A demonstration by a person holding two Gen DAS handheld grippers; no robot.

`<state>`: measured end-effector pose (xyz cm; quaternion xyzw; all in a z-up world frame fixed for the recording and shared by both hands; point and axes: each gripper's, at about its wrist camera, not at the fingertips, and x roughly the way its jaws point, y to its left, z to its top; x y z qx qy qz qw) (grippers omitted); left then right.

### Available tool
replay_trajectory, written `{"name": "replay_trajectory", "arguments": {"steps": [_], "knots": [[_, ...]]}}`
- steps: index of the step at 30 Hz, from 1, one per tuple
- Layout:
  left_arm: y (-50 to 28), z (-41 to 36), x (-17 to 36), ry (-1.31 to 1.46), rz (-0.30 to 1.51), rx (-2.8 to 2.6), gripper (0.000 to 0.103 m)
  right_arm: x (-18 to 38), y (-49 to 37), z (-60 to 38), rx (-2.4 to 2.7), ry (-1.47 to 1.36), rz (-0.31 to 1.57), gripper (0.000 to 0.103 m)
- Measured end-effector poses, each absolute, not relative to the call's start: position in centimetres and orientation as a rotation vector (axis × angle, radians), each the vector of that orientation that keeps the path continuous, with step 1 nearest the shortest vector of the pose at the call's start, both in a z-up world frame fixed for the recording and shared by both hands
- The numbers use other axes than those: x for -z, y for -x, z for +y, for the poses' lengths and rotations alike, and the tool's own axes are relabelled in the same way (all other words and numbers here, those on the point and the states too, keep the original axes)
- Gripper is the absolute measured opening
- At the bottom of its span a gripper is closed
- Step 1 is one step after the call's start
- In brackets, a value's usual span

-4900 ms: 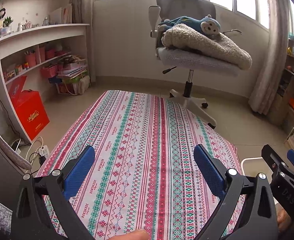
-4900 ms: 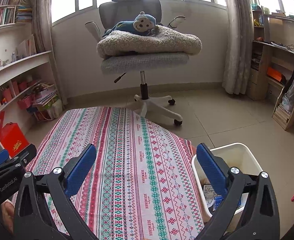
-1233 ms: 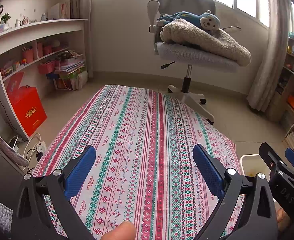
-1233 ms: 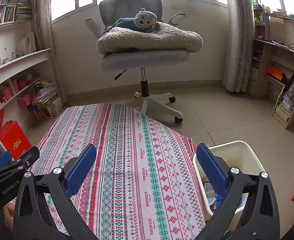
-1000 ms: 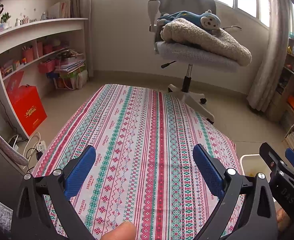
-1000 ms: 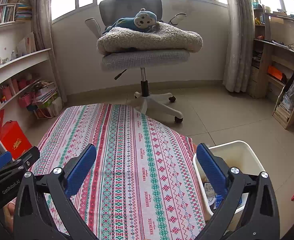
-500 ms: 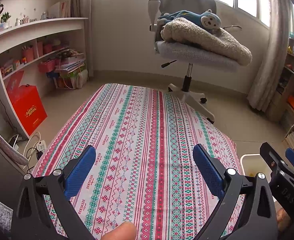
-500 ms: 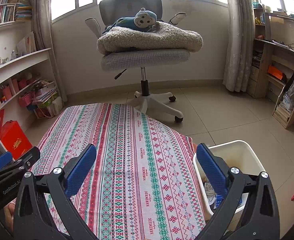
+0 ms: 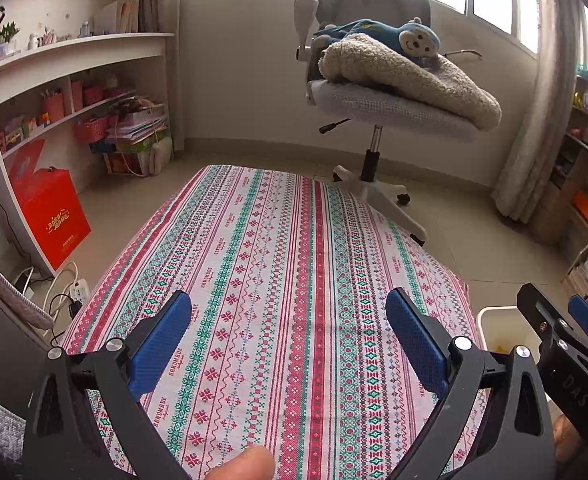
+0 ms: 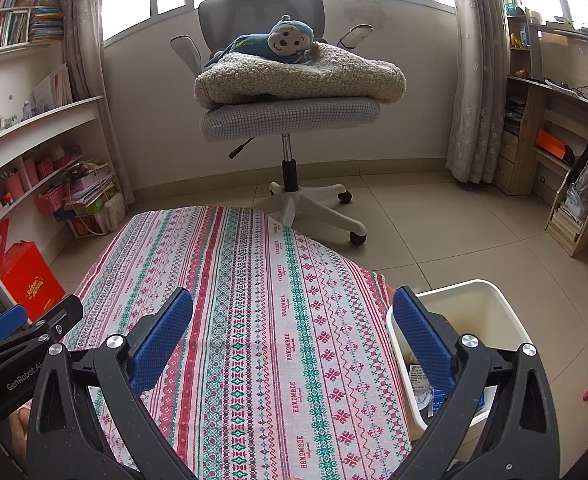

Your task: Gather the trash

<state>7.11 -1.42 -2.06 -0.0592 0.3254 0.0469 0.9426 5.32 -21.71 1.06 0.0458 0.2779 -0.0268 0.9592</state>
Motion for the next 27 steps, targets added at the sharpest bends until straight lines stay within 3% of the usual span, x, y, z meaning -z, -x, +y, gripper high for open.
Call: {"name": "replay_trajectory", "arguments": {"steps": [27], "knots": [[-6.79, -1.50, 1.68, 0.137, 0.646, -0.087, 0.095, -0.56, -5.10, -22.02, 0.057, -0.107, 0.562, 0.096]]}}
